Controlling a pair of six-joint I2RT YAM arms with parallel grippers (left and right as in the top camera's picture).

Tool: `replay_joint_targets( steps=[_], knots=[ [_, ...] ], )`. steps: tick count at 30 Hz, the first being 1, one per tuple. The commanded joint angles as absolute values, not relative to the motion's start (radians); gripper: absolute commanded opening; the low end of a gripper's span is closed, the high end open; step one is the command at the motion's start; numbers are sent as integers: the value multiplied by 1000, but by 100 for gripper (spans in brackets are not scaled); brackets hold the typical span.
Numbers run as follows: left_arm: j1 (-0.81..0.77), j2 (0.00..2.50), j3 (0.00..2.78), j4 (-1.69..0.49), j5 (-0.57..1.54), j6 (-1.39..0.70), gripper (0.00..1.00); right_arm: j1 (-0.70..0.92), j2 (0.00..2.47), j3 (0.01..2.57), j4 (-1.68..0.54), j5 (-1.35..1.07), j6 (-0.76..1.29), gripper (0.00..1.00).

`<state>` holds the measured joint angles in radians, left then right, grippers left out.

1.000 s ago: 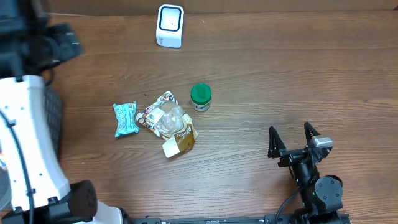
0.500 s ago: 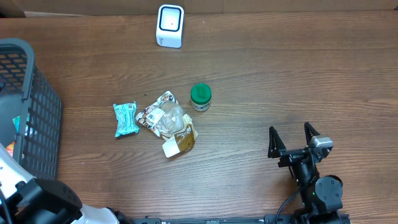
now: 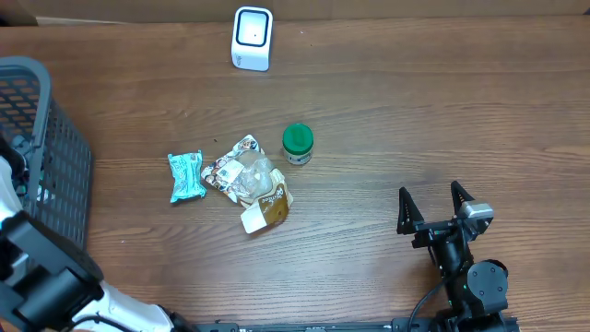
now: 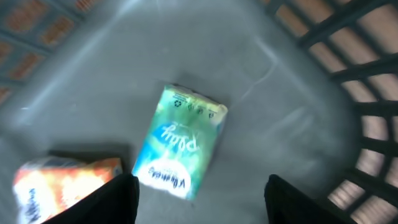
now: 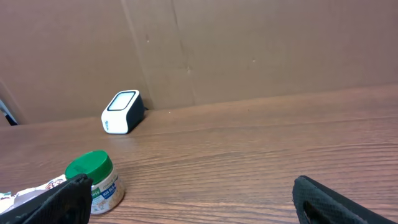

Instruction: Scan the item barcode

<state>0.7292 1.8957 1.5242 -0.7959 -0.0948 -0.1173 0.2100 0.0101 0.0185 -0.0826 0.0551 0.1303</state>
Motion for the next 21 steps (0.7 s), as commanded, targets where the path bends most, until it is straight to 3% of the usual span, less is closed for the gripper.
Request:
replay_joint_targets(
  steps=[1,9,15,16,17,21],
  knots=[
    [733,1974,1512,-780,-115,-72,65,215,3,8,-80,51,130,100],
    [733,2075,1512,-747,-114,-66,55,215,3,8,-80,51,130,100],
    [733,2090,1513,-743,-114,-67,27,215,3,8,-80,51,130,100],
    [733,2090,1514,-742,-114,-67,19,215,3,8,-80,51,130,100],
    [733,2090,1514,-737,-114,-67,4,215,3,8,-80,51,130,100],
    [733,2082,1545,-748,-83,-91,4,215,3,8,-80,51,130,100]
  ],
)
